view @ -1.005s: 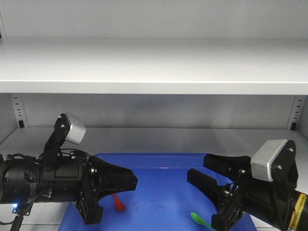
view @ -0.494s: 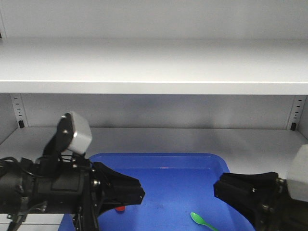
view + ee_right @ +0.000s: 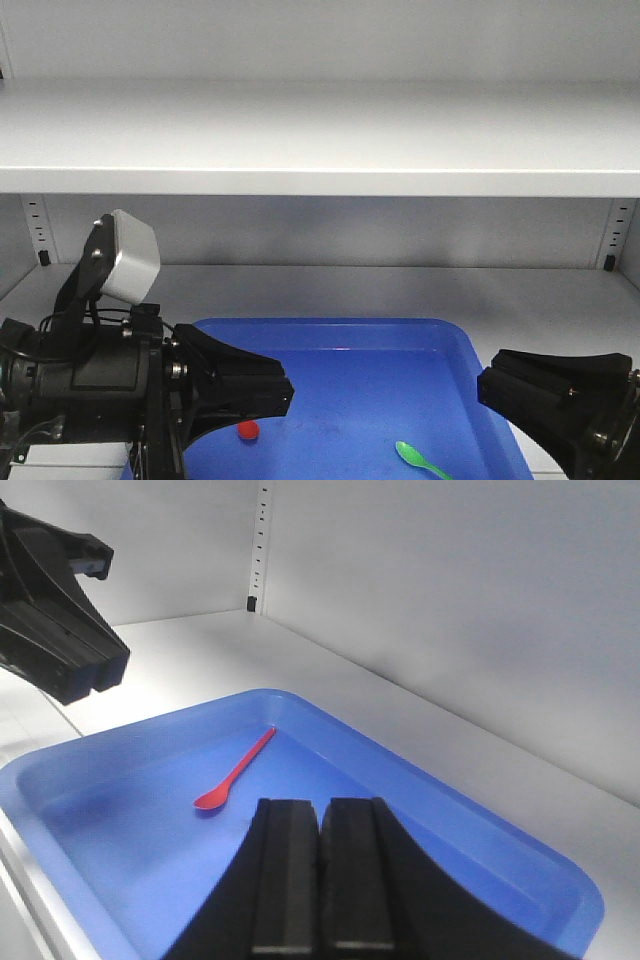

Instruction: Sort red and green spoons into left cabinet

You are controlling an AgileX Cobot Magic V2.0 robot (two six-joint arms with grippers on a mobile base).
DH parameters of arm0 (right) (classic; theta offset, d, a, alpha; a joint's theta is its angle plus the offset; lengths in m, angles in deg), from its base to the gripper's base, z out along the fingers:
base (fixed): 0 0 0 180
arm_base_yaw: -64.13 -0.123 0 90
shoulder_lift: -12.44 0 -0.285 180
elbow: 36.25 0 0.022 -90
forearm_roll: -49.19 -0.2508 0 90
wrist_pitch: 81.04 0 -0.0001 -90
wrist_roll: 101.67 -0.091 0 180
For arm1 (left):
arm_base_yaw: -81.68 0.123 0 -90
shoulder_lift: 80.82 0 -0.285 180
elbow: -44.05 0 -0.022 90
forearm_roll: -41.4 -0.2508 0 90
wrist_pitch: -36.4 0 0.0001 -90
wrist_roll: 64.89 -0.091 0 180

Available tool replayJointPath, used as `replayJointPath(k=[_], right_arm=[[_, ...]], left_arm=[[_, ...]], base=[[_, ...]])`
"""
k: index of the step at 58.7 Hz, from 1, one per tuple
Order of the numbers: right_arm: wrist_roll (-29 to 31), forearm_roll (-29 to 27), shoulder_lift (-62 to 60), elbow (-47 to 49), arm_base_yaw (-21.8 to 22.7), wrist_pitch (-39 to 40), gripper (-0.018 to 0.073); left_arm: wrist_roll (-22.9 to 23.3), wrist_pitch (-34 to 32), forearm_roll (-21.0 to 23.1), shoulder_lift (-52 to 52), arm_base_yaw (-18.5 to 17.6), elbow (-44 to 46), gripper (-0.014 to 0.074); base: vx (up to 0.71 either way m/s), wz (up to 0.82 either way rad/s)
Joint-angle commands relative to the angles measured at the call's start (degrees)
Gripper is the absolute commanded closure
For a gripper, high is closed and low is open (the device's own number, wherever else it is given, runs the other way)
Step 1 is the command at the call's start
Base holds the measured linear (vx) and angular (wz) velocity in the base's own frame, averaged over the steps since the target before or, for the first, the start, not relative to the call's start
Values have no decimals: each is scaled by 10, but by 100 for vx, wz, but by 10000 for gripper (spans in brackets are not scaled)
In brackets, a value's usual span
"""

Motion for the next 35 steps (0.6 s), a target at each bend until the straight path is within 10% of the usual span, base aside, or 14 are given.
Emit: replayJointPath(k=[1,35], right_arm=[[-2,-20,-7,18,-1,-8,565],[-2,-20,-6,18,-1,-5,565]], left_arm=[[6,0,36,-15,-3,14,596],[2,-140,33,-12,-1,20,596]], base=[[0,0],[0,0]])
